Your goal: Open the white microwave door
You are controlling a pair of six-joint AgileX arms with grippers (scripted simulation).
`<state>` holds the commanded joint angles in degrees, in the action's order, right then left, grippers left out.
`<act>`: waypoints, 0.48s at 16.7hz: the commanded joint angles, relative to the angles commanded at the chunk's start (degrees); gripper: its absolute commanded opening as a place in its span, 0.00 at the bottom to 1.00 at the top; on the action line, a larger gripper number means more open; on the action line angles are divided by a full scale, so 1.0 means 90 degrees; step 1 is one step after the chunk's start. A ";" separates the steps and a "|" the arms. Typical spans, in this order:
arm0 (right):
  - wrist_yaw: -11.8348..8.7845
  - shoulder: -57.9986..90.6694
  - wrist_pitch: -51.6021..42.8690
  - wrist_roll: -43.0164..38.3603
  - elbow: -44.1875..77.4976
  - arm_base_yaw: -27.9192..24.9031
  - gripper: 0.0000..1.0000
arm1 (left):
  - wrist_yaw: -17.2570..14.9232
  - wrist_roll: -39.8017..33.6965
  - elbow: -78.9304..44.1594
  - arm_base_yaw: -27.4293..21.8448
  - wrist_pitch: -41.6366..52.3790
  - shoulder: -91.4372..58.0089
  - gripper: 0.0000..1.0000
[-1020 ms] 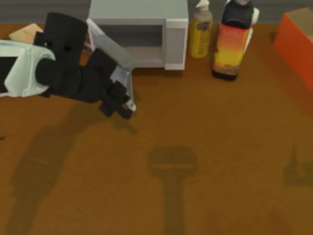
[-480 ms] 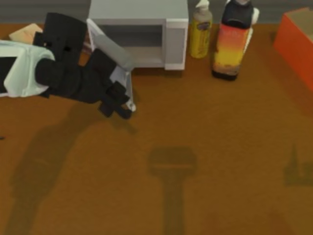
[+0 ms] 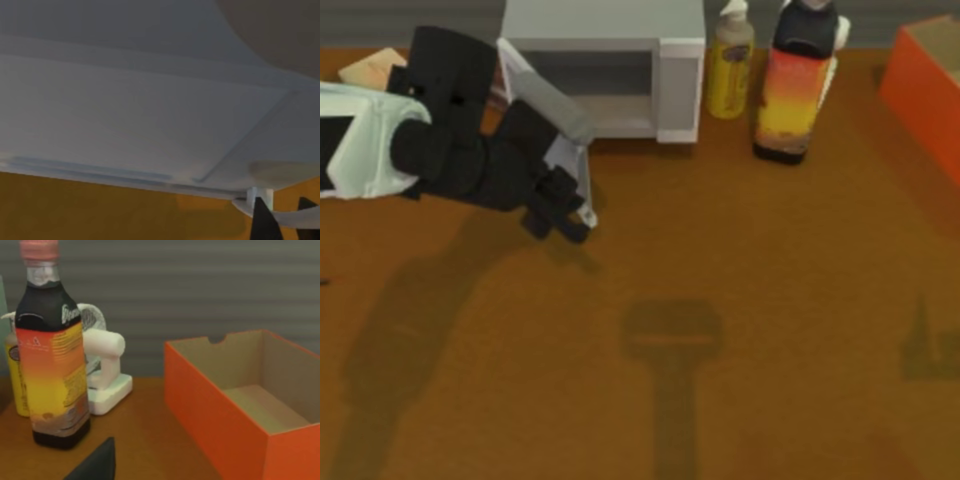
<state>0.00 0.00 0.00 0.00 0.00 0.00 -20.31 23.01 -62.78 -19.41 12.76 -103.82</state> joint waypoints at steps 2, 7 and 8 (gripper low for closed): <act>0.0000 0.0000 0.0000 0.0000 0.0000 0.0000 1.00 | 0.0000 0.0000 0.0000 0.0000 0.0000 0.0000 0.00; 0.0000 0.0000 0.0000 0.0000 0.0000 0.0000 1.00 | -0.0134 0.0147 0.0018 0.0030 0.0085 -0.0007 0.00; 0.0000 0.0000 0.0000 0.0000 0.0000 0.0000 1.00 | -0.0184 0.0235 0.0013 0.0070 0.0119 -0.0003 0.00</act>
<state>0.00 0.00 0.00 0.00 0.00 0.00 -21.97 25.13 -62.67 -18.77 13.83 -103.85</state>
